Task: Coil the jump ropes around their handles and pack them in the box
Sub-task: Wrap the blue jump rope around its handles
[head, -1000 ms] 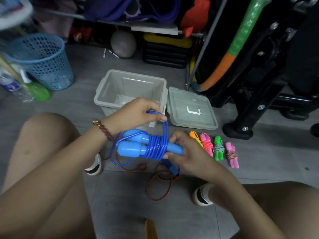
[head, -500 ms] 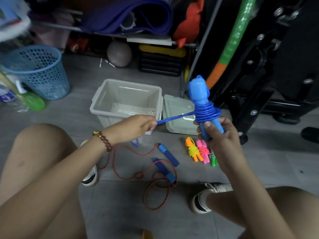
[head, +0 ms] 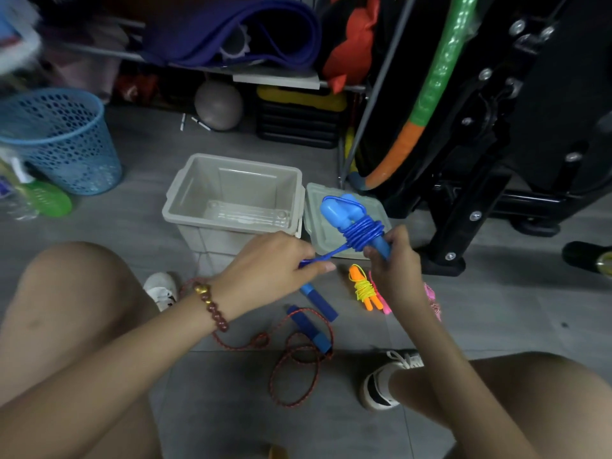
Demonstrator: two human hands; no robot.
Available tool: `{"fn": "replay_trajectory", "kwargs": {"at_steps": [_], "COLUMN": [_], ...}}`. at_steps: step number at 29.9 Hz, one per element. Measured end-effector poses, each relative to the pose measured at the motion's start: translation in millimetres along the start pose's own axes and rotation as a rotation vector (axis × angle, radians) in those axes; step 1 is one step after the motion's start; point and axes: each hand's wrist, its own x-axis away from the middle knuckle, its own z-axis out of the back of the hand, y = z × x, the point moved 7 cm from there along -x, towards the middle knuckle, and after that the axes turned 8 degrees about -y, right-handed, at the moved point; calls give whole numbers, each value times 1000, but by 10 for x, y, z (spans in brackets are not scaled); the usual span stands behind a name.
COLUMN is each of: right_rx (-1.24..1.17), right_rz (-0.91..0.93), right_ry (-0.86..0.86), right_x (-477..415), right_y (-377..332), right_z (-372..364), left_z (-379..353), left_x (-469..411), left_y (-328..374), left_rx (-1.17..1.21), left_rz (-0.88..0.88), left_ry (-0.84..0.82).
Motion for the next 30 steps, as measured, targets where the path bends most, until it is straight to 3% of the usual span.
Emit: {"fn": "replay_trajectory", "kwargs": {"at_steps": [6,9,12,14,21,27,30], "right_rx": [119,205,289,213,-26,-494,-703], "right_rz": [129,252,380,393,392,329,347], "right_ry": [-92,-287,-476,-581,-785,-951,-911], "right_x": [55,145,294,374,491,599,573], "right_y": [-185,-251,-309,-358,-426,-519,-592], "right_z": [-156,-308,-489,-543,-459,-356,-212], "left_z": [109,203,220,189,114,74,99], "left_x": [68,143,146,110,36,-27,-96], "left_y": [47,50,37,-40,-306,-302,-363], "left_rx": [-185,-213,-201,-159,194,815,866], "left_rz": [-40,-167,-124,-46,0,-104,-101], "left_ry": [93,232,225,186,31,-190,-205]}}
